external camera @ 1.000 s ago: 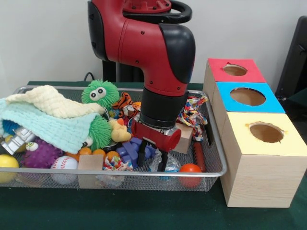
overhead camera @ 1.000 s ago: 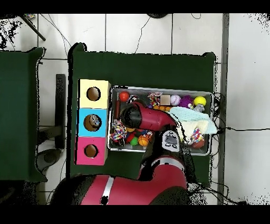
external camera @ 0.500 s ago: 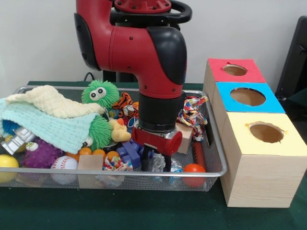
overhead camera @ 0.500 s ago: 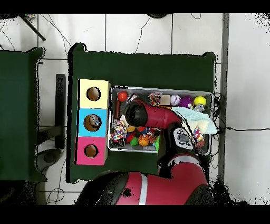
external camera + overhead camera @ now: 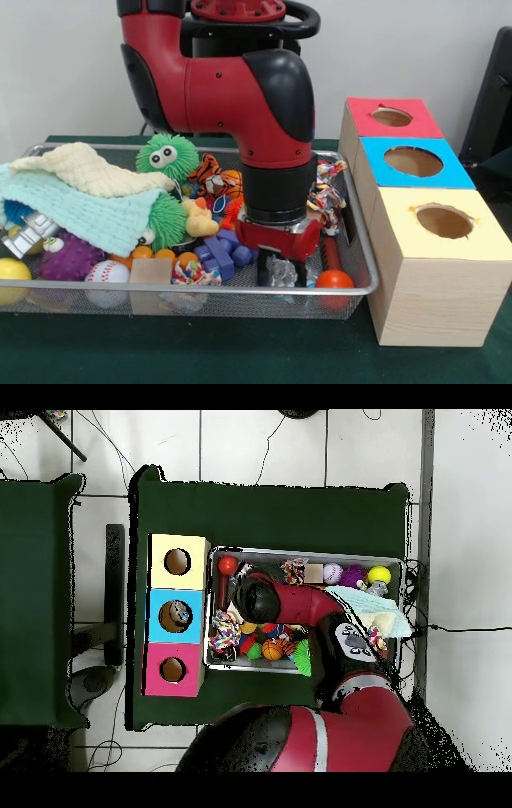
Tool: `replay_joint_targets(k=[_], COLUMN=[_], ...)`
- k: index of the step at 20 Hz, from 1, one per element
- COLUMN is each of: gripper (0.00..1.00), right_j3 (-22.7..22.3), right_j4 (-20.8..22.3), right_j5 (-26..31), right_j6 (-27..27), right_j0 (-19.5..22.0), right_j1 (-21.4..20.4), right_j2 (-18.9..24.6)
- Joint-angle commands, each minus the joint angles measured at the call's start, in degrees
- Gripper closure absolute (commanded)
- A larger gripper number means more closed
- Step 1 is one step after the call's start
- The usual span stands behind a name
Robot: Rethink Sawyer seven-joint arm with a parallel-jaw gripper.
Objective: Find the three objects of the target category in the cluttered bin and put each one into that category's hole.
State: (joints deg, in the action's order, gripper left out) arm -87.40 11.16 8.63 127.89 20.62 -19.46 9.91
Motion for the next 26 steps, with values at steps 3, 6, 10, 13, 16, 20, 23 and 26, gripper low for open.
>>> replay_joint_targets(k=[3, 6, 10, 13, 16, 20, 23, 26], gripper=[0.0, 0.0, 0.0, 1.0, 1.0, 1.0, 1.0, 1.0], right_j3=[-7.01, -7.71, -6.49, -6.11, -5.47, -5.32, -4.97, -4.4], right_j4=[6.19, 7.55, 10.12, 10.67, 11.05, 11.4, 11.88, 12.29], right_j5=[10.13, 10.41, 8.32, 7.86, 8.09, 8.57, 8.45, 8.9], right_j6=[-11.47, -10.78, -7.76, -5.57, -4.85, -4.2, -4.11, -4.61], right_j0=[8.64, 9.59, 7.27, 5.79, 5.49, 5.35, 5.12, 5.39], right_j1=[0.79, 0.2, -1.69, -2.34, -2.22, -2.45, -2.5, -2.51], right_j2=[17.99, 18.65, 15.46, 13.7, 13.28, 12.74, 12.26, 12.09])
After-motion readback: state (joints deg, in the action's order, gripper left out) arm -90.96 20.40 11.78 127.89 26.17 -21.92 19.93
